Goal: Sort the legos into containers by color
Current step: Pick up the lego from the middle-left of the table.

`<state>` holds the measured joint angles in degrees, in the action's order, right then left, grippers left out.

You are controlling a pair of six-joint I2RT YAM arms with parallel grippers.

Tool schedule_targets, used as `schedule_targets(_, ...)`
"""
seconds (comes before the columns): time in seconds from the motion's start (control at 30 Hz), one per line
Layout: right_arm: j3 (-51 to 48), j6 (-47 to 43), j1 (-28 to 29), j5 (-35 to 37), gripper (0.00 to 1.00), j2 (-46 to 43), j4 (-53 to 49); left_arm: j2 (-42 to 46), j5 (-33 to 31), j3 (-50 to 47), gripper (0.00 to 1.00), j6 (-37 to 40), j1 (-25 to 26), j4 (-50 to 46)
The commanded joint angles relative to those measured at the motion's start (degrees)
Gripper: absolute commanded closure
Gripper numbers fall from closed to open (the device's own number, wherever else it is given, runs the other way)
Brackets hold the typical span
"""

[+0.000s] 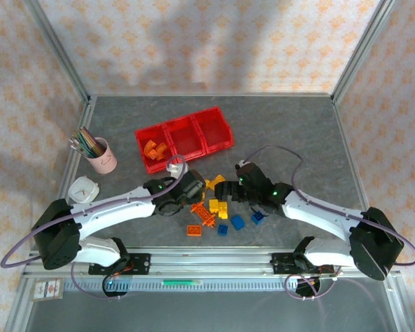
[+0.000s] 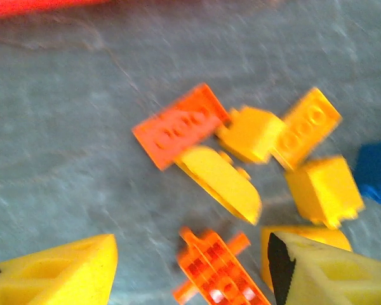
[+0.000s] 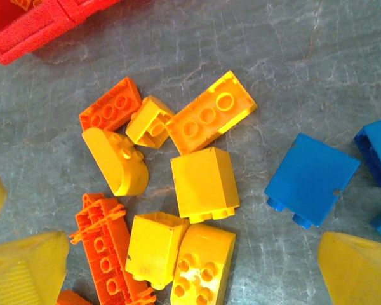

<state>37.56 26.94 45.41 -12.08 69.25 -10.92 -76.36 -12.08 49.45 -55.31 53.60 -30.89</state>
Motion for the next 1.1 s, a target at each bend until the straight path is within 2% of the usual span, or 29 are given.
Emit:
schedule_targets(0.0,-1.8,-0.3,-0.4,-1.1,0.0,-3.3,0.9,-0.6,-3.7,2.3,0.31,-11.1,4.6,-5.8)
schedule_targets(0.2,-3.9,0.9,-0.8,-1.6,0.0,-5.1,2.1,-2.5,-3.5,0.3,0.28,-20.2,9.4,-3.4)
schedule_targets(0.37,-5.0,1.1,-1.8,-2.3,0.0,-5.5,2.3,-6.9,-1.4,-0.1,0.27,-24.1,11.1,-0.1)
schedule_targets(0.63,-5.8,0.2,-3.2,-2.9,0.0,-6.0,1.8,-11.7,-0.8,-0.7,0.3,-26.9,11.3,3.0)
schedule_targets(0.83,-7.3,0.0,-7.0,-6.4,0.0,-7.2,2.5,-13.5,-1.4,-0.7,0.32,-28.2,11.0,2.6)
schedule_targets(1.07,-7.9,-0.8,-7.8,-6.2,0.0,-8.2,2.6,-15.5,-0.8,-0.4,0.33,-27.7,10.3,3.9)
